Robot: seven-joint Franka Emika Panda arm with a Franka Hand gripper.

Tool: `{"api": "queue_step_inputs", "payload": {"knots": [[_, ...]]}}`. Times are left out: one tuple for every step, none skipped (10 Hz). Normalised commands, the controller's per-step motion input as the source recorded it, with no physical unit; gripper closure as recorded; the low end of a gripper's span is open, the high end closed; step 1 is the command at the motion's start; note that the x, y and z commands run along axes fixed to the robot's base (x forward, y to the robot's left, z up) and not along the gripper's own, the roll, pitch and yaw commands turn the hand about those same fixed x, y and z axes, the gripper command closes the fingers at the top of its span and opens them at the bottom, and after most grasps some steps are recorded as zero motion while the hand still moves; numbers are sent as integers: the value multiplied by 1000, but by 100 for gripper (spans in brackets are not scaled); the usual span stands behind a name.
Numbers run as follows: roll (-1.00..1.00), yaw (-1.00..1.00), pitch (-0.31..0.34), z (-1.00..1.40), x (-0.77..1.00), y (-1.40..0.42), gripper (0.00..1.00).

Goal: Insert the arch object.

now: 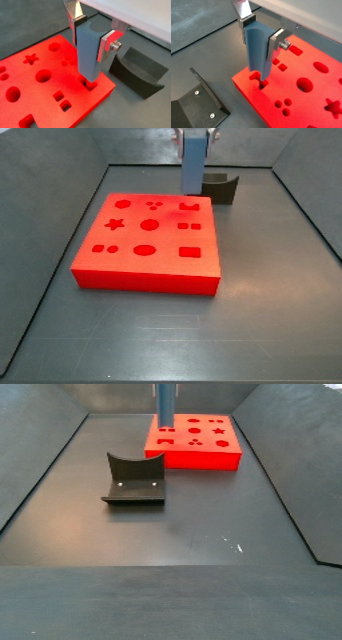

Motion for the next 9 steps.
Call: {"api": "queue_step_inputs", "payload": {"knots": [[23, -369, -156, -343, 0, 0, 100], [11, -446, -100, -237, 3, 0, 100], [0, -403, -59, -149, 3, 0, 100], [0, -226, 0, -86, 0, 20, 100], [19, -151, 76, -123, 149, 0, 100], [29, -89, 41, -126, 0, 3, 100], [23, -3, 0, -137, 0, 0, 100], [0, 0, 0, -126, 94, 0, 100], [0, 6, 0, -111, 129, 0, 100]]}}
